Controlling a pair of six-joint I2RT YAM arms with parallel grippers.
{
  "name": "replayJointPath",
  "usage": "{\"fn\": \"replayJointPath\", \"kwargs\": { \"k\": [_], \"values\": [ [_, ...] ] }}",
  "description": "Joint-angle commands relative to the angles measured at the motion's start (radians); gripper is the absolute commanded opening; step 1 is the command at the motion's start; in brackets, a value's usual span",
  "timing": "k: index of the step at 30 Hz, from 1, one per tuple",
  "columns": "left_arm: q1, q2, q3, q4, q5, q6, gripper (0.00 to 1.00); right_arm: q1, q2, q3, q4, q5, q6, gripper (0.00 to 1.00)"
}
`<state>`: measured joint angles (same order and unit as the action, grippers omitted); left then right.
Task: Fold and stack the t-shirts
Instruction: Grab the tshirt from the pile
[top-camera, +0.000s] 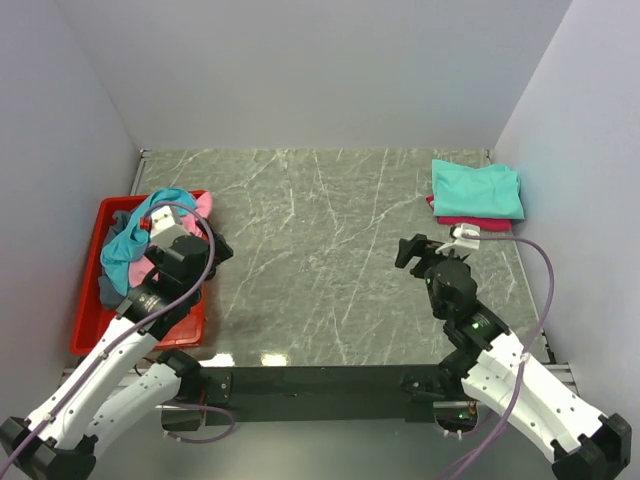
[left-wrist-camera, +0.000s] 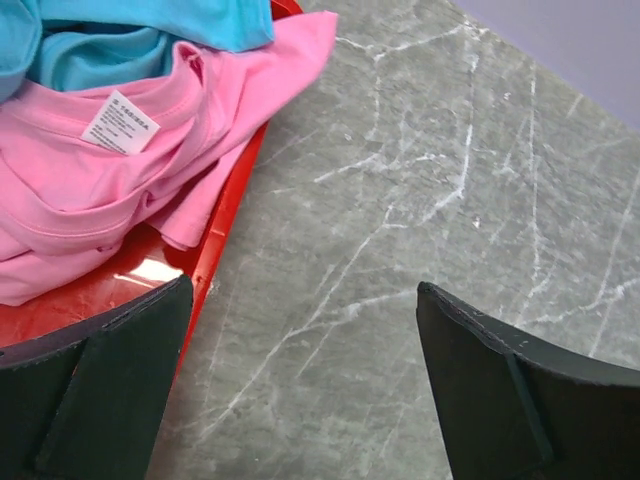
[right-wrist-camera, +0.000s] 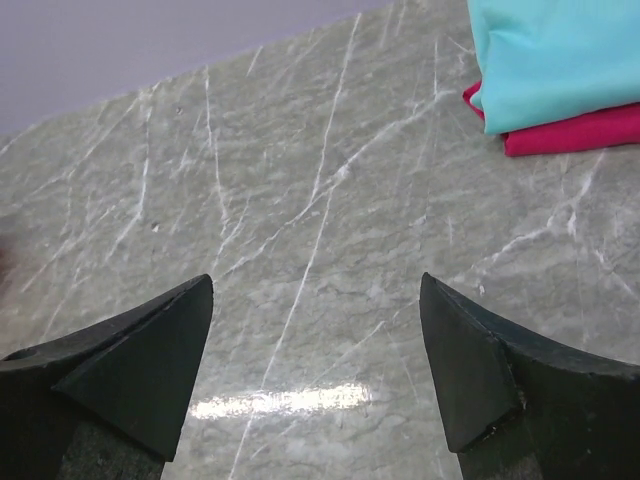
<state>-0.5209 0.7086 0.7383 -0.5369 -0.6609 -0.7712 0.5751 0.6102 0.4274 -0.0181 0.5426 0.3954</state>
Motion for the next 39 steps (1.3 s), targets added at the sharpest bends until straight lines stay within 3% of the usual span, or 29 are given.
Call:
{"fn": "replayJointPath", "kwargs": {
  "k": [1, 6, 12, 15, 16, 19, 27, 34, 39],
  "values": [
    [-0.004, 0.017, 0.052, -0.021, -0.065, -0.023, 0.99, -0.006, -0.032, -0.016, 0.049, 0.028, 0.006, 0.90],
    [-0.004, 0.046, 0.044, 0.001, -0.048, -0.023, 0.99, -0.006, -0.007, -0.009, 0.046, -0.006, 0.007, 0.90],
    [0.004, 0.121, 0.042, 0.152, -0.112, 0.039, 0.99, -0.006, -0.004, -0.004, 0.033, -0.042, 0.014, 0.90],
    [0.105, 0.181, 0.081, 0.256, -0.082, 0.128, 0.99, -0.006, -0.020, -0.027, 0.047, -0.072, 0.014, 0.90],
    [0.221, 0.198, 0.094, 0.271, -0.034, 0.127, 0.99, -0.006, -0.027, -0.027, 0.046, -0.081, 0.014, 0.90],
    [0.375, 0.258, 0.121, 0.342, 0.124, 0.121, 0.99, -0.006, -0.039, -0.022, 0.030, -0.113, 0.020, 0.90],
    [0.496, 0.456, 0.220, 0.299, -0.042, 0.127, 0.99, -0.006, -0.109, -0.041, 0.026, -0.133, 0.020, 0.89],
    [0.671, 0.477, 0.148, 0.357, 0.009, 0.072, 0.99, -0.006, -0.113, -0.044, 0.029, -0.150, 0.016, 0.89],
    [0.683, 0.526, 0.116, 0.368, 0.009, 0.066, 0.99, -0.006, -0.096, -0.038, 0.029, -0.158, 0.014, 0.89]
  ]
}}
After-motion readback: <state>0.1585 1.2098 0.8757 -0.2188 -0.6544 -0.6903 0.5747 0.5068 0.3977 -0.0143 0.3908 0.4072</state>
